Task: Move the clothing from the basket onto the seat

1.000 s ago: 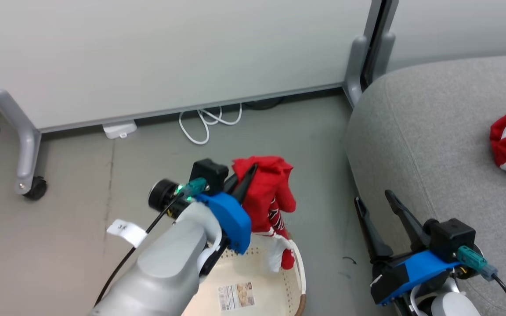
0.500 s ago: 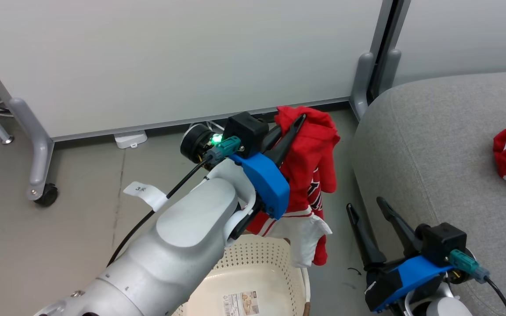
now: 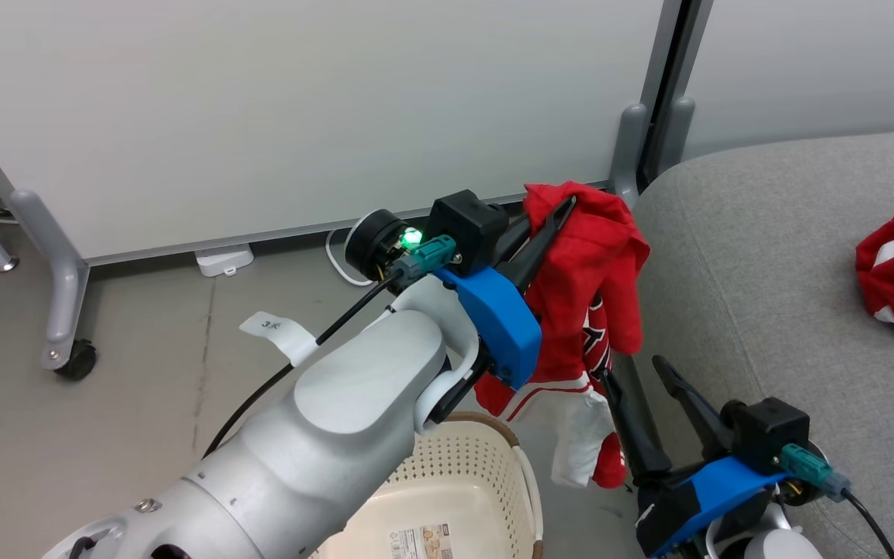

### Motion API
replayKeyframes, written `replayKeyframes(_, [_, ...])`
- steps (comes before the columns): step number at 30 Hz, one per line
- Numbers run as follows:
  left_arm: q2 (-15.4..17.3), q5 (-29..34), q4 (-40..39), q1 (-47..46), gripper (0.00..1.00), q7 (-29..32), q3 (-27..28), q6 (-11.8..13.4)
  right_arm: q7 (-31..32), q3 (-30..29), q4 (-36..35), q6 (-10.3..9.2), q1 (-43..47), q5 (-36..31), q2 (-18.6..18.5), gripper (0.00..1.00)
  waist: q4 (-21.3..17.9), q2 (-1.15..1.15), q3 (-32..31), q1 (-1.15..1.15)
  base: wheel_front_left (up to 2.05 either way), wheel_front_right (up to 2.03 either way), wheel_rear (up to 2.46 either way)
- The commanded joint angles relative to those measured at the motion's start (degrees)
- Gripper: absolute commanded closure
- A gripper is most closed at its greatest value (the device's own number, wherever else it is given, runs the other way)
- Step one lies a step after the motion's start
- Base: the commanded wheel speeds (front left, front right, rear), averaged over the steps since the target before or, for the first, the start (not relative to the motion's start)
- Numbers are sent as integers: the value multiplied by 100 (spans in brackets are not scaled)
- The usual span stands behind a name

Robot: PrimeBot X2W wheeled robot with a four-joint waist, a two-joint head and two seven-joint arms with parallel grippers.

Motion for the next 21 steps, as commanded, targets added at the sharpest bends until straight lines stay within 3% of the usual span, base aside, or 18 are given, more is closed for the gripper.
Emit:
replayKeyframes(1, [1, -38, 0, -114, 100, -36, -25, 33, 15, 5, 18, 3, -10, 2, -9, 0, -5, 0, -3, 0, 0, 0, 0])
replayKeyframes(10, [0, -206, 15, -186, 100, -87, -206, 69, 298, 174, 317, 3, -396, -83, -9, 0, -17, 0, 18, 0, 0, 0, 0])
replayKeyframes(21, [1, -398, 29, -258, 100, -129, -416, 98, 489, 444, 1391, 3, -1414, 45, -9, 0, 30, 0, 43, 0, 0, 0, 0])
